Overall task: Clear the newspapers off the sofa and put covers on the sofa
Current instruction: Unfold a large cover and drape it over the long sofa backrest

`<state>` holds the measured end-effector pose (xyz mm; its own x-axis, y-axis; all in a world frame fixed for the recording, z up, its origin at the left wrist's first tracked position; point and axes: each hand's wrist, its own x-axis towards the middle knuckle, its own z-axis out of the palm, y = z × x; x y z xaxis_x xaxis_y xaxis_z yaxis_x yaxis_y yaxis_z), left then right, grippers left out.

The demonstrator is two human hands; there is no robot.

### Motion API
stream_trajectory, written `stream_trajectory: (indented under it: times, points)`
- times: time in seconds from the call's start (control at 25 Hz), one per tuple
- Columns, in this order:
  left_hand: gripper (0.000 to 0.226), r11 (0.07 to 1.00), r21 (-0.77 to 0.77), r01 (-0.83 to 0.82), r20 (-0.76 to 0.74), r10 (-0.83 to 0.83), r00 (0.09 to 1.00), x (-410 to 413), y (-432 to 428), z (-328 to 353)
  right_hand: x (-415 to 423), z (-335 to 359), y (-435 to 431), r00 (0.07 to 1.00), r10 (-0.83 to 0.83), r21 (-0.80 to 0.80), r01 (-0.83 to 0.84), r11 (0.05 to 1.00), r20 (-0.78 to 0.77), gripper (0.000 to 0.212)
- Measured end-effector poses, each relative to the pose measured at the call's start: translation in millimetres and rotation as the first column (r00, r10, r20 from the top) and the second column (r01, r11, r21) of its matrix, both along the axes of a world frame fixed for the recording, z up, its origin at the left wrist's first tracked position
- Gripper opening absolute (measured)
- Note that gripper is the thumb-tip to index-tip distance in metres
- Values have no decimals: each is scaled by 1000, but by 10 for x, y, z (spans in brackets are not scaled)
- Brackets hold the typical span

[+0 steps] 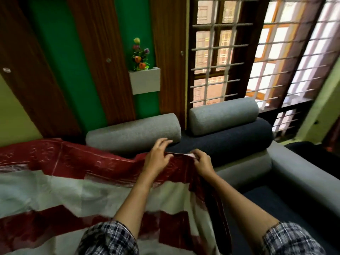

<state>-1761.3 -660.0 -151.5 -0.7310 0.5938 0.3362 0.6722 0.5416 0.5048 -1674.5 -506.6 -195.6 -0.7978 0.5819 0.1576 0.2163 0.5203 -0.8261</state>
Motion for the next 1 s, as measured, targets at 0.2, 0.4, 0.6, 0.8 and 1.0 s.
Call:
stream_trajectory:
  times: [0.2, 0.4, 0.6, 0.8, 1.0]
  points:
    - [19, 985, 172, 2, -55, 8, 998, 431, 609, 177, 415, 406, 238, 996, 85, 359, -86, 929, 19, 17]
    - [22, 900, 400, -175, -18, 199, 980, 764, 738, 484, 1105, -64, 792, 945, -92, 159, 43, 986, 313, 6]
    - [33, 991, 86, -107, -47, 111, 993, 1245, 1027, 443, 1525, 321, 1253, 983, -167, 70, 162, 984, 75, 18]
    - [32, 996, 71, 57, -108, -49, 993, 1895, 1709, 508, 1794, 994, 1353, 991, 93, 338, -56, 940, -93, 17]
    - [24, 964, 265, -3, -195, 56, 979, 2269, 2073, 595, 2193, 902, 1777, 997, 31, 377, -54, 925, 66, 12]
